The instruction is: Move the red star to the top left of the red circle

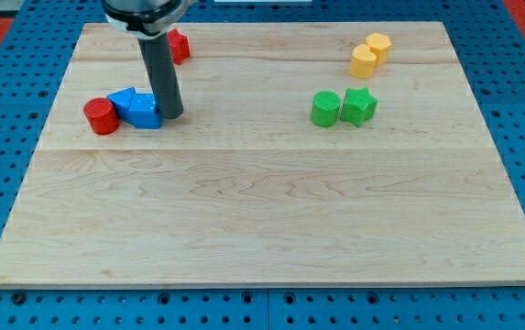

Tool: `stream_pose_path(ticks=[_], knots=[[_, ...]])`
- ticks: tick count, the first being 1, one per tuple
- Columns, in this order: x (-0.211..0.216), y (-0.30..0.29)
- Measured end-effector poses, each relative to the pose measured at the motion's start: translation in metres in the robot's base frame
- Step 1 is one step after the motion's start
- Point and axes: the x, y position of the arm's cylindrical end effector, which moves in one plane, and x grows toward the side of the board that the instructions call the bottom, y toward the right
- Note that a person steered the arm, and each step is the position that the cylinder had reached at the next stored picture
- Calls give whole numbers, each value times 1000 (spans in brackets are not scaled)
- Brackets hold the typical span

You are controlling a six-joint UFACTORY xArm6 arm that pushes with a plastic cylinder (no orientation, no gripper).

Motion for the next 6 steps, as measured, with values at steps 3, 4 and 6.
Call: stream_pose_path(ticks=[3, 4, 6], knots=[[-121, 36], [-130, -21], [-158, -72]])
